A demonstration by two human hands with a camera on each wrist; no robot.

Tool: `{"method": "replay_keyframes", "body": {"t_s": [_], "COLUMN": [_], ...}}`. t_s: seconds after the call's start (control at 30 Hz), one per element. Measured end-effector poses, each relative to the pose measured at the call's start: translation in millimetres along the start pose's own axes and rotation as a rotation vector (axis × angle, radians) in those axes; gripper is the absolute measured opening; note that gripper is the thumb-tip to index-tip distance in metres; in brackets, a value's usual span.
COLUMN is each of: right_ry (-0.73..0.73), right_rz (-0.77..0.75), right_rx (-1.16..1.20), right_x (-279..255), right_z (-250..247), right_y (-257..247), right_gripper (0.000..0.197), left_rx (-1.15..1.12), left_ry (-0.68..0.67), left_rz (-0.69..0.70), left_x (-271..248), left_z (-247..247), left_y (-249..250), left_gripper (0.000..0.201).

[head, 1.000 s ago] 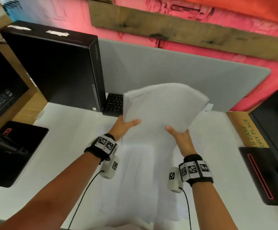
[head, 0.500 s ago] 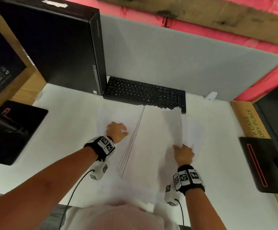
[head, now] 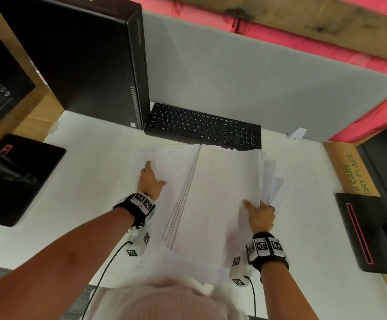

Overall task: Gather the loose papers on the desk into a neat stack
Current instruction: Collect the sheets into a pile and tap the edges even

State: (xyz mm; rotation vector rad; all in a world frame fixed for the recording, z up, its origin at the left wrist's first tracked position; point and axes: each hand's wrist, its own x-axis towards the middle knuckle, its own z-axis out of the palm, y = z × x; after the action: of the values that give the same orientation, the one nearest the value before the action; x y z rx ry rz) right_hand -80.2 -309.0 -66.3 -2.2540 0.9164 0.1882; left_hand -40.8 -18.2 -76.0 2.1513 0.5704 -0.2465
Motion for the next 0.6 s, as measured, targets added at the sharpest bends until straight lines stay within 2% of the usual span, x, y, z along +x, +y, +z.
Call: {"method": "replay_keyframes", "body": {"t_s": [0.1,0.2,0.27,0.3,0.37,0.43,0.47,0.53,0.6], "right_ry": [-0.047,-0.19,-0.204,-0.198,-0.191,-0.16,-0.137,-0.148,-0.266], "right_rz": [-0.037,-0.057,-0.081,-0.098,-0.12,-0.083,-0.037,0.063,0.133], "right_rx": [0.141,0.351,0.4,0.415,0.436,0.47,0.482,0.504,0.492], "right_x": [3.9,2.4,1.9,2.0,0.1,-0.5,-2.0,-0.5,-0.5], "right_z": [-3.2,-9.7,-11.4,-11.1,-11.1,-11.7,-12.0,-7.7,-2.2], "right_y": [3.0,2.4,2.5,2.5,0.3,-2.3,-4.4,-4.2,-4.0], "right_gripper": [0.05,0.04,0.04,0.045,0.07,0.092,0.097,0.09,0.065], "left_rx": [-0.075,-0.143,-0.14,-0.139,-0.132,-0.124,-0.125,-0.13,-0.148], "left_ry": [0.053,0.083,0.072,0.065,0.06,0.061,0.058,0.029,-0.011], "left_rz": [0.05,0.059,0.118,0.157,0.208,0.222,0.221,0.193,0.134], "left_x": [0.7,0.8,1.0,2.0,3.4,3.3,3.4,3.4,7.9], "left_z": [0.2,-0.7,-1.3,-1.0,-0.9,-2.4,-3.5,-7.2,-9.6], "left_y": [-5.6,-9.7,-10.4,-11.4,-13.2,-13.3,-12.9,-10.9,-11.8], "left_gripper": [0.084,0.087,0.078,0.073,0.065,0.061,0.059,0.053,0.045]}}
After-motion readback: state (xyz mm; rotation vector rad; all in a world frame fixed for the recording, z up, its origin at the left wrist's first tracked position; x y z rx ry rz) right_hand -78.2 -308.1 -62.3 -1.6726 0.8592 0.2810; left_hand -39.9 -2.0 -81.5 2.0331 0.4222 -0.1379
